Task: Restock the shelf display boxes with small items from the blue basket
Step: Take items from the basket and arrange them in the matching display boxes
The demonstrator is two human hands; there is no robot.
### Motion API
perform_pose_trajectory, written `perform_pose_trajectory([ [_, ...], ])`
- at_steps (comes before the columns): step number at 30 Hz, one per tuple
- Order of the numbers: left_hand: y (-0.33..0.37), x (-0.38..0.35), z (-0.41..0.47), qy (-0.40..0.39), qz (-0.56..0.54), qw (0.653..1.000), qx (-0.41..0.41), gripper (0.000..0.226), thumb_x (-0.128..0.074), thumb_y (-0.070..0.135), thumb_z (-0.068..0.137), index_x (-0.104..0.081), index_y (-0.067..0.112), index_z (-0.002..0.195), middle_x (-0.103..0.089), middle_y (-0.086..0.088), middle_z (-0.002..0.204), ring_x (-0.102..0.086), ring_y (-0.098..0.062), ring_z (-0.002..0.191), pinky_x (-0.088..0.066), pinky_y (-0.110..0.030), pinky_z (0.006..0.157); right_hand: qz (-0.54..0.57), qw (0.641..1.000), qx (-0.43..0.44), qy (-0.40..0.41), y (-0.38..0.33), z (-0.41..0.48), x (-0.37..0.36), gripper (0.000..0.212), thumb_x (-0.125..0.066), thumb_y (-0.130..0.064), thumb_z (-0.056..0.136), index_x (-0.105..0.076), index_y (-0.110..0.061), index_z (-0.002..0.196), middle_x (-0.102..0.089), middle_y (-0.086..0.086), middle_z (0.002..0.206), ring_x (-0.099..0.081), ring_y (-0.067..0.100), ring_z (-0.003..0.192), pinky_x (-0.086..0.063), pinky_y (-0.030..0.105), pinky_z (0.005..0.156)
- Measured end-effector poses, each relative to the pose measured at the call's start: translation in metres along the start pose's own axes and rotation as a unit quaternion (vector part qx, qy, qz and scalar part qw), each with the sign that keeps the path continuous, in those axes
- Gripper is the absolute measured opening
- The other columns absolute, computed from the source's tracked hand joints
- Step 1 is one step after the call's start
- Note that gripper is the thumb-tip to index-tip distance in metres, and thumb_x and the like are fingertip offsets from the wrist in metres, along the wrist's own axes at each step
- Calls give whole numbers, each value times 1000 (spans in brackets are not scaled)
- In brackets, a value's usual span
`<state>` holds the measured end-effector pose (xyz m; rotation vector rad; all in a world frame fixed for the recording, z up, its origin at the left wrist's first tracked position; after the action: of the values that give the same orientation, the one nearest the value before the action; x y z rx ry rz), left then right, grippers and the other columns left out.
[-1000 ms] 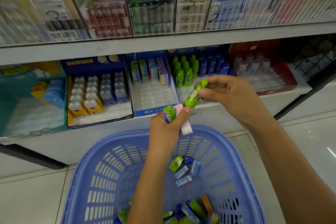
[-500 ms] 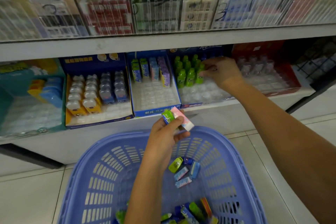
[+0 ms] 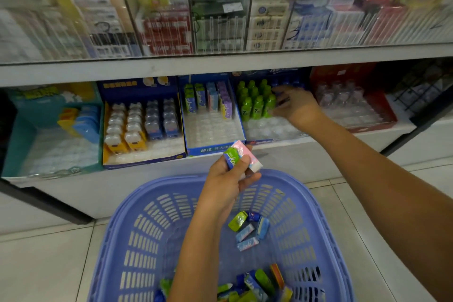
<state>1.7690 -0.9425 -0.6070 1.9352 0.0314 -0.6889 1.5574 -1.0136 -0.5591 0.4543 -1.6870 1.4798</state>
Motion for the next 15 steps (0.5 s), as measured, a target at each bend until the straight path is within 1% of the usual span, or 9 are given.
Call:
perform_pose_trajectory([
  [2, 2, 2, -3, 7, 37, 999, -11, 13, -51, 9, 96, -63, 13, 99, -67, -6, 88, -65, -12, 74, -57, -22, 64, 1, 999, 14, 32, -10, -25, 2, 45, -74, -17, 79, -58, -12, 121, -59, 3, 95, -56, 14, 82, -39, 14, 71],
  [3, 4, 2, -5, 3, 61, 998, -18, 12, -51, 9, 96, -62, 13, 99, -67, -8, 89, -66, -12, 72, -57, -21, 61, 21, 999, 27, 10, -16, -39, 0, 36, -74, -21, 79, -62, -14, 113, -60, -1, 89, -56, 12, 74, -40, 16, 68],
  [5, 8, 3, -10, -4, 131, 990, -46, 10, -51, 12, 96, -60, 10, 99, -68, -9, 87, -66, -11, 67, -55, -21, 57, 118, 987, 37, -106, -32, -72, -8, 19, -74, -27, 79, -68, -20, 95, -64, -4, 78, -58, 8, 58, -46, 21, 58],
  [6, 10, 5, -12, 0, 185, 980, -75, 10, -52, 15, 96, -60, 10, 97, -67, -8, 83, -64, -10, 65, -53, -21, 55, 156, 975, 37, -153, -41, -87, -11, 18, -75, -30, 78, -70, -22, 94, -66, -2, 77, -59, 7, 55, -47, 19, 53],
  [7, 13, 7, -14, 4, 247, 963, -108, 11, -53, 20, 96, -61, 12, 94, -64, -7, 77, -61, -8, 61, -50, -21, 54, 173, 968, 37, -177, -49, -97, -13, 21, -75, -33, 77, -71, -23, 94, -68, 1, 78, -59, 8, 54, -47, 18, 51],
  [9, 17, 9, -20, 21, 355, 918, -176, 13, -54, 29, 95, -58, 24, 84, -51, 1, 60, -45, -4, 50, -36, -15, 49, 179, 970, 29, -165, -60, -107, -15, 25, -77, -35, 74, -70, -17, 90, -69, 4, 74, -58, 11, 52, -46, 19, 48],
  [11, 19, 11, -25, 38, 387, 893, -226, 13, -56, 30, 94, -56, 28, 82, -38, 6, 52, -35, -5, 46, -28, -16, 46, 193, 972, -8, -134, -65, -110, -19, 30, -78, -34, 73, -66, -7, 81, -67, 7, 65, -58, 11, 48, -47, 20, 47],
  [13, 22, 12, -28, 52, 386, 887, -248, 4, -58, 27, 93, -61, 27, 91, -46, 10, 56, -39, -3, 50, -31, -13, 49, 209, 969, -57, -123, -68, -110, -24, 33, -78, -32, 72, -64, -3, 75, -67, 11, 62, -60, 11, 48, -50, 20, 49],
  [15, 24, 15, -31, 76, 392, 880, -258, 13, -60, 25, 92, -67, 24, 103, -57, 9, 72, -47, -1, 60, -35, -11, 56, 227, 961, -88, -129, -71, -109, -29, 28, -80, -27, 72, -66, -3, 74, -70, 11, 64, -65, 12, 52, -54, 20, 53],
])
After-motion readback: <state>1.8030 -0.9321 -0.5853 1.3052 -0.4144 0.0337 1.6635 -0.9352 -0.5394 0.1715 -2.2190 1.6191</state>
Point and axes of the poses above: each hand's wrist, its own z-axis towards the middle knuckle, its own x-axis out of the back of the hand, y = z × x, the point moved 3 cm from there along z, towards the middle knuckle
